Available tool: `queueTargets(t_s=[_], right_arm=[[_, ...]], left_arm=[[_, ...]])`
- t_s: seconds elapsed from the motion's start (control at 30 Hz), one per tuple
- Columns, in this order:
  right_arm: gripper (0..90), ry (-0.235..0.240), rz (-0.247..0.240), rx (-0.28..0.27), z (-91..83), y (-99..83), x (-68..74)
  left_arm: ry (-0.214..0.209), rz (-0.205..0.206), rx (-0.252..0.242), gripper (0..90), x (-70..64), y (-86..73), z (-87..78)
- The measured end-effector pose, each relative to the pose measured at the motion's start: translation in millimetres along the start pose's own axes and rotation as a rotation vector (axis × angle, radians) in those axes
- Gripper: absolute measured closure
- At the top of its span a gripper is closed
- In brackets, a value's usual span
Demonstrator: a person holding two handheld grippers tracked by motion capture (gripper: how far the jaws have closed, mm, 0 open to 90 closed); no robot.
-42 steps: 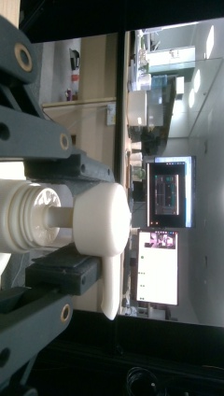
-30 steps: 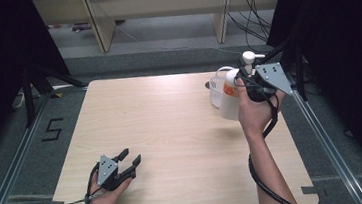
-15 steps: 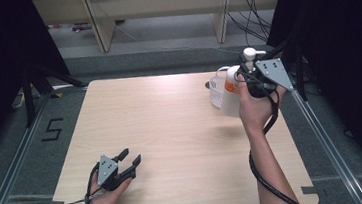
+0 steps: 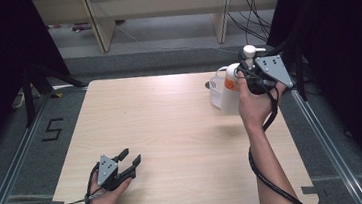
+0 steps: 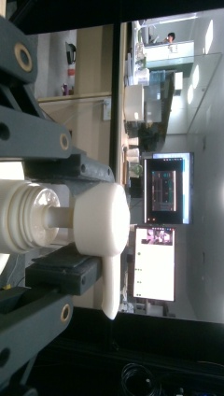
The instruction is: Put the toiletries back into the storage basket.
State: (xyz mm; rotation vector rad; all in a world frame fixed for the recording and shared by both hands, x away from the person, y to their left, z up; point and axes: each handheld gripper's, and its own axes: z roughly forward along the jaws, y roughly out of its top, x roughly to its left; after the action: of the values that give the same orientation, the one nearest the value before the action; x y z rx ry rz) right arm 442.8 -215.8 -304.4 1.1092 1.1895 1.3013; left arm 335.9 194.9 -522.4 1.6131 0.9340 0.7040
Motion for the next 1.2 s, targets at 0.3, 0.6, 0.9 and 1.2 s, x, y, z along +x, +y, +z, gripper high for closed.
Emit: queueTargets(t_s=[0.3,0.6,0.9,1.2], right_arm=[[59.9,-0.003,0.001,-0.007,4.1,3.7,-0.8],[59.9,-0.003,-0.005,-0.013,9.4,7.0,-2.0],[59.9,-0.006,0.000,-0.007,13.4,11.6,-2.2],[60.0,-0.009,-0.011,-0.011,18.2,14.4,-4.0]], left_arm=[[0.000,0.000,0.001,46.3,0.0,0.0,-0.1],[0.000,-0.003,-0.001,46.3,0.2,-0.1,-0.2],[-0.001,-0.007,-0.004,46.2,0.2,-0.2,-0.2],[-0.001,-0.005,-0.003,46.2,0.1,-0.1,-0.1]])
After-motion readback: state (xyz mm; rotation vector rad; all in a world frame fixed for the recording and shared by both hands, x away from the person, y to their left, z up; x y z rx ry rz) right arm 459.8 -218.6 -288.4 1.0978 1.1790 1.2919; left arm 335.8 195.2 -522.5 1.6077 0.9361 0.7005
